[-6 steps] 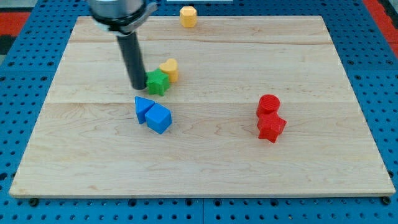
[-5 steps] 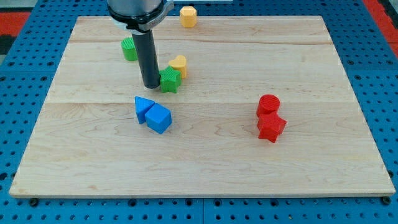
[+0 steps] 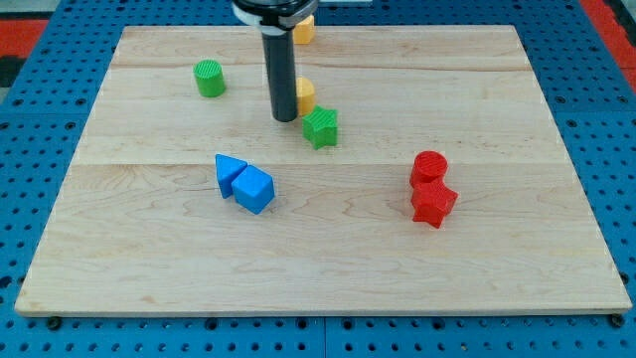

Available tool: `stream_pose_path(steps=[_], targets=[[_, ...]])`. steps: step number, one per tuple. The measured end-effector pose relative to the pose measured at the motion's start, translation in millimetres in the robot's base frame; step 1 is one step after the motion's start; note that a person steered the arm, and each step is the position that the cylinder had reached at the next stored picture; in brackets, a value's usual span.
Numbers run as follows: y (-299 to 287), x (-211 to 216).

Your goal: Separate yellow heart from green star

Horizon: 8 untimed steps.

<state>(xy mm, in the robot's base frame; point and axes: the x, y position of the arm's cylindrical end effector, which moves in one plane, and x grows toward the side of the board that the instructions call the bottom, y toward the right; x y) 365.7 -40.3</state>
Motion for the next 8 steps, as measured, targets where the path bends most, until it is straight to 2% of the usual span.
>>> stream_pose_path(steps=[1, 3, 4, 5, 6, 8], targets=[[-11.1, -0.1], [-4.4, -34.3], [15.7, -11.0], [73.2, -9.3], [86.8, -24.2], [53.5, -109.3]])
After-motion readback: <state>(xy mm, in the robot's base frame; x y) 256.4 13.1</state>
